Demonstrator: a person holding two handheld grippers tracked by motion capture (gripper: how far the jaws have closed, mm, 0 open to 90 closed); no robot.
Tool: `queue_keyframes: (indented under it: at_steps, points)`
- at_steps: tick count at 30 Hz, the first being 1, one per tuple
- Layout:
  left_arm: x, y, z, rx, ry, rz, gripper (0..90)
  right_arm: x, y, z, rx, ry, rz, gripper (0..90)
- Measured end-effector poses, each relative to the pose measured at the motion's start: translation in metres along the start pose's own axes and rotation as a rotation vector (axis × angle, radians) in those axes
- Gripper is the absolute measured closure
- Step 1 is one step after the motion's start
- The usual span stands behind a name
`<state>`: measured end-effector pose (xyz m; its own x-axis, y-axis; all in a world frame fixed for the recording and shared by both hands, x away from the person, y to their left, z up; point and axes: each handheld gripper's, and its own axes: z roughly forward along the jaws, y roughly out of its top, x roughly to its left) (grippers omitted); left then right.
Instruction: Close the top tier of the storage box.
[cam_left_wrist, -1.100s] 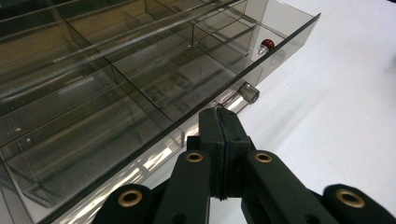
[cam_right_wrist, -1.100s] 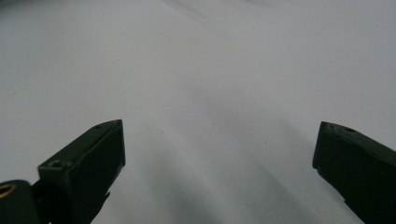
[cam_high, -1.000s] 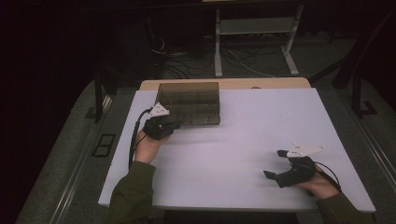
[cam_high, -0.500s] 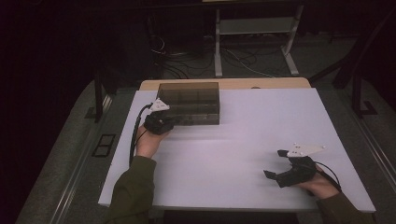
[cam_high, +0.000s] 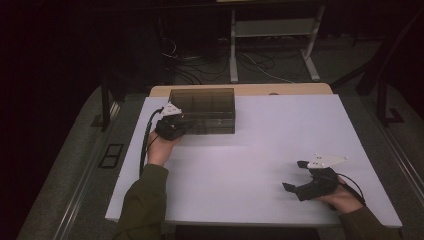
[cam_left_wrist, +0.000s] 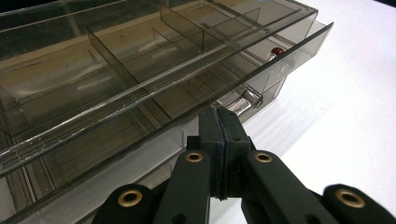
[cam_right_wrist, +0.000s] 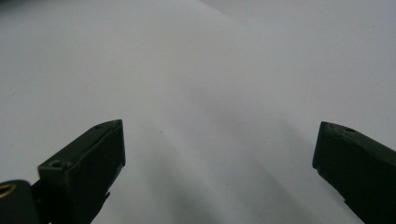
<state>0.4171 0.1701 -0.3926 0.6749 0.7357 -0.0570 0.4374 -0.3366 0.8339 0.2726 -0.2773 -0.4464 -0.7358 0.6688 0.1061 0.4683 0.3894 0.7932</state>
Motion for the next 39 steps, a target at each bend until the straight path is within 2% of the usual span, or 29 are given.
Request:
queue_keyframes:
  at_steps: [7,17,23,25,28,30,32,36,37,39]
  points:
    - [0.003,0.002,0.005,-0.002,0.017,0.012,89.1,0.0,0.0,0.0,-0.001,0.002,-0.003,1.9]
    - [0.004,0.003,0.011,-0.034,0.052,0.003,89.1,0.0,0.0,-0.001,-0.008,0.017,-0.001,1.9]
    - [0.005,0.002,0.01,-0.027,0.049,0.014,88.7,0.0,-0.001,-0.002,-0.007,0.014,0.0,1.9]
    - [0.004,0.002,0.009,-0.035,0.046,0.001,85.4,0.0,0.0,-0.002,-0.009,0.011,0.0,1.9]
    - [0.003,0.002,0.004,-0.013,0.042,0.009,83.5,0.0,0.0,-0.002,-0.009,0.011,-0.002,1.9]
    - [0.0,0.002,0.001,-0.014,0.033,0.001,82.3,0.001,0.0,-0.002,-0.01,0.01,-0.007,1.9]
    - [-0.002,0.001,-0.002,-0.006,0.029,0.012,80.5,0.001,0.0,-0.002,-0.01,0.008,-0.007,1.9]
    - [-0.007,-0.002,-0.008,0.007,0.02,0.008,74.1,0.001,0.0,-0.002,-0.01,0.008,-0.007,1.9]
    - [-0.008,-0.003,-0.009,0.008,0.014,0.001,70.7,0.001,0.0,-0.002,-0.011,0.008,-0.007,1.9]
    - [-0.01,-0.005,-0.012,0.028,-0.001,0.01,65.2,0.001,0.0,-0.002,-0.01,0.009,-0.008,1.9]
